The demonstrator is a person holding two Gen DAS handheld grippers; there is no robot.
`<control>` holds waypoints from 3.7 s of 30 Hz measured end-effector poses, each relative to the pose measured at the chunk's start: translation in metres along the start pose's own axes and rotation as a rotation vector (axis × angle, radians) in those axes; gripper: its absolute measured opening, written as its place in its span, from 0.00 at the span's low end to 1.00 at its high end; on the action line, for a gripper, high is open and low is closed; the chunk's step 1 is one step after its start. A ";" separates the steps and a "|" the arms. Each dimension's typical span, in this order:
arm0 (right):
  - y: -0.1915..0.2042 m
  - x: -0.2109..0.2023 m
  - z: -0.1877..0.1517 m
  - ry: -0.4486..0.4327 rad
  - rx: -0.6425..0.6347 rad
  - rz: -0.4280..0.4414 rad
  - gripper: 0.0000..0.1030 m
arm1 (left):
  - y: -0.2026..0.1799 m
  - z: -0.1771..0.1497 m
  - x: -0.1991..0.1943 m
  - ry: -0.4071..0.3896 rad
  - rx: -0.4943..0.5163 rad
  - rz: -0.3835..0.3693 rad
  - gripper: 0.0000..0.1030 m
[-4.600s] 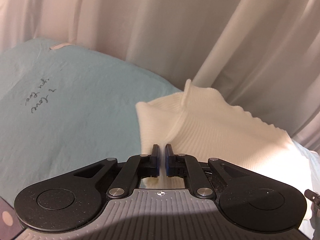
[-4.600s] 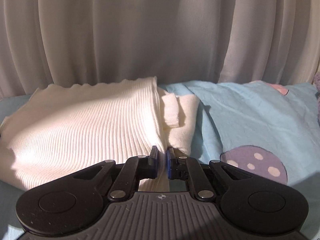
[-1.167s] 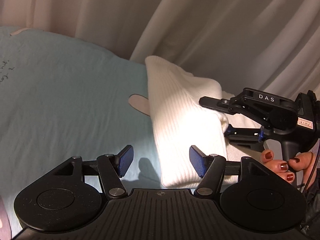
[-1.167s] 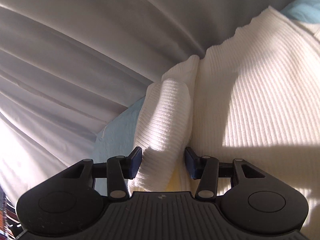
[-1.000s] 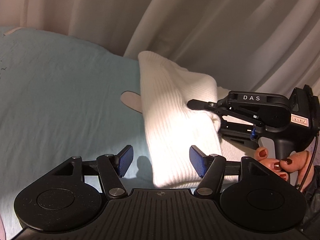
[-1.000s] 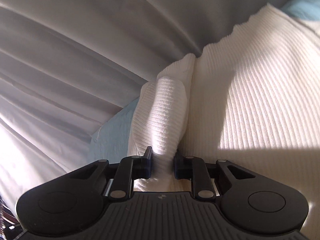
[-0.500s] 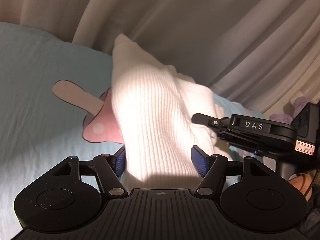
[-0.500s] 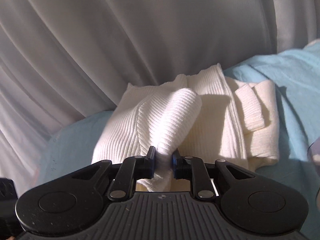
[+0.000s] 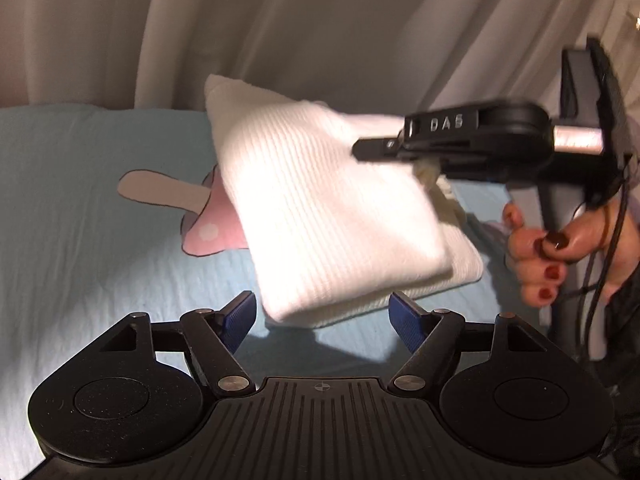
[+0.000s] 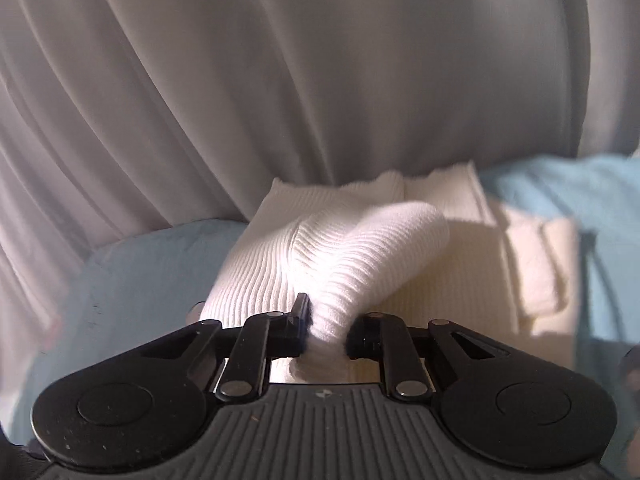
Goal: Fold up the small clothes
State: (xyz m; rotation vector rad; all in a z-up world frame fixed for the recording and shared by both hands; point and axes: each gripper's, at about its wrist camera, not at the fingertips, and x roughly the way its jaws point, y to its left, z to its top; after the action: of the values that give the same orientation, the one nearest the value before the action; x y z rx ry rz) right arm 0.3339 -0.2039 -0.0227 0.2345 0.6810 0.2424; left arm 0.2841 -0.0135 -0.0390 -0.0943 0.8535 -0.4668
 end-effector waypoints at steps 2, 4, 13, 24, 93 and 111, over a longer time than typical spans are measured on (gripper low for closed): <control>-0.005 -0.011 0.005 -0.023 -0.039 -0.078 0.14 | -0.006 -0.001 -0.002 -0.014 0.020 0.032 0.76; -0.008 -0.012 0.003 -0.017 -0.108 -0.182 0.14 | -0.009 0.001 0.002 -0.028 0.003 0.039 0.76; -0.087 -0.056 -0.032 0.010 0.254 -0.069 0.53 | -0.010 -0.001 0.017 0.021 -0.030 0.076 0.76; -0.074 -0.064 -0.083 0.072 0.348 0.090 0.29 | -0.020 -0.001 0.024 0.020 0.005 0.105 0.77; -0.027 -0.047 -0.005 -0.126 0.031 -0.106 0.25 | 0.043 0.031 -0.004 -0.070 -0.158 0.173 0.81; -0.040 0.098 0.043 -0.097 0.039 -0.245 0.03 | 0.023 0.148 0.167 -0.186 -0.301 0.287 0.80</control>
State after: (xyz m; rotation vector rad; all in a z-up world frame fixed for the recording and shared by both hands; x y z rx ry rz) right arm 0.4405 -0.2186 -0.0598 0.1969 0.6121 -0.0164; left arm 0.4961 -0.0807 -0.0645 -0.2841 0.7349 -0.0563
